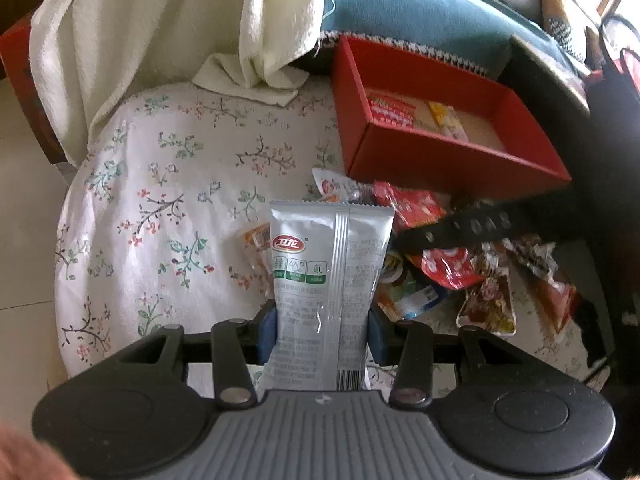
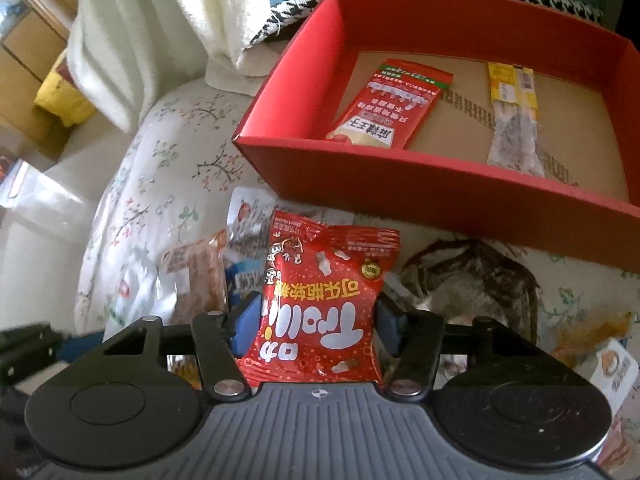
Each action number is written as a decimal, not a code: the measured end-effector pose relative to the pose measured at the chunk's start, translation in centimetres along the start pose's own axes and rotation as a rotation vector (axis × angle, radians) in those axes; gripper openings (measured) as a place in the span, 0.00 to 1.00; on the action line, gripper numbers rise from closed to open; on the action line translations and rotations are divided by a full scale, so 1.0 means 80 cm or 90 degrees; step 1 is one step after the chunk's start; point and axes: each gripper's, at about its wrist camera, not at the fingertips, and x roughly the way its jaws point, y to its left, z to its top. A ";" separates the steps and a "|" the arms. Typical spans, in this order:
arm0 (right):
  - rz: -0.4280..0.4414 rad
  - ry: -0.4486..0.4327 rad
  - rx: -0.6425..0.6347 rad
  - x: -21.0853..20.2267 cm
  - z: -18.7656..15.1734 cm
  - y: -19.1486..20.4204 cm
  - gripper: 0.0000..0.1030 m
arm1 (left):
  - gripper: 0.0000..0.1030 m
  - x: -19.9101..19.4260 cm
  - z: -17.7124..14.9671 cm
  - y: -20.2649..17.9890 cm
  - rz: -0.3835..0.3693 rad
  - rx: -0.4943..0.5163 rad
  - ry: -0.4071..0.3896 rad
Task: Organize snacks
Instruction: 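Lift both held packets and carry them toward the red box, then lower both packets into the red box and open both grippers, then withdraw both grippers and move the left gripper toward the brown spicy-strip packet, then grasp the brown spicy-strip packet with the left gripper while the right gripper grasps the blue snack bag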
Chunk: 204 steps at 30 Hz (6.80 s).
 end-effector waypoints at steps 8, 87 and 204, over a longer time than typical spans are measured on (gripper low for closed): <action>0.038 -0.049 0.009 -0.043 -0.006 -0.009 0.61 | 0.36 -0.013 0.010 -0.012 -0.019 0.008 -0.035; -0.141 -0.113 0.101 -0.021 0.094 -0.128 0.64 | 0.36 0.140 0.192 -0.142 0.063 0.106 -0.074; -0.098 0.018 -0.236 0.044 -0.026 0.084 0.80 | 0.54 0.026 -0.007 0.042 0.090 -0.156 0.026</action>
